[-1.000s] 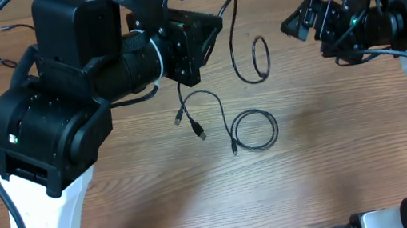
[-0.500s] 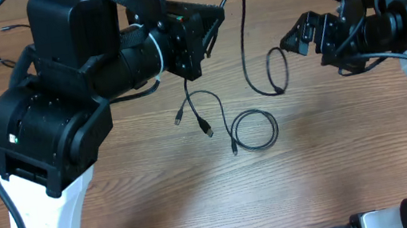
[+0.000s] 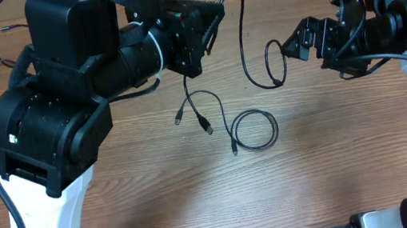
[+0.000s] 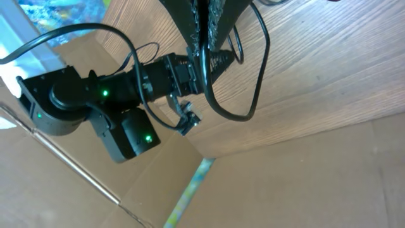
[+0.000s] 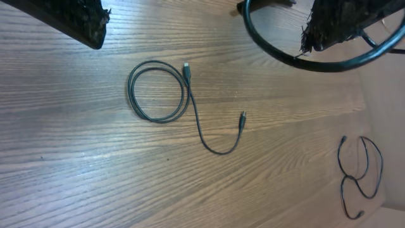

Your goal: Untangle cables

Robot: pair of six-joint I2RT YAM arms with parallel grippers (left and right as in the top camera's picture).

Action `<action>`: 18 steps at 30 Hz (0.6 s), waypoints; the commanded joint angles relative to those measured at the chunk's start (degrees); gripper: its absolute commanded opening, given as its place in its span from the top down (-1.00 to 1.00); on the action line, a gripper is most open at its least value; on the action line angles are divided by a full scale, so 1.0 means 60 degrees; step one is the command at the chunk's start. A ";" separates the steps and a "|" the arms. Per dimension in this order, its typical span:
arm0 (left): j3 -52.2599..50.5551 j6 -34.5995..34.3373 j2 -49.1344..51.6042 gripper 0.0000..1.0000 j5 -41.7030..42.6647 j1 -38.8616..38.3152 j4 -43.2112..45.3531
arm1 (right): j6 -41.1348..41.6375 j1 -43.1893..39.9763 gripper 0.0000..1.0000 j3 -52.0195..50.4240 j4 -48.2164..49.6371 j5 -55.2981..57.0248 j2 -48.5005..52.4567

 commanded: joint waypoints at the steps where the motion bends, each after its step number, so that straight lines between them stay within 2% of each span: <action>1: 0.0069 -0.0357 -0.0186 0.92 0.0069 -0.0018 0.0138 | -0.0368 0.0186 -1.00 0.0076 -0.0022 -0.0098 0.0015; 11: 0.0069 -0.0630 -0.0186 0.92 0.0594 -0.0018 0.0295 | -0.0499 0.0816 -1.00 0.0076 0.0280 0.0047 0.0022; 18: 0.0069 -0.0627 -0.0208 0.92 0.1497 -0.0018 0.0299 | -0.0226 0.0831 -1.00 0.0076 0.0346 0.2011 0.0168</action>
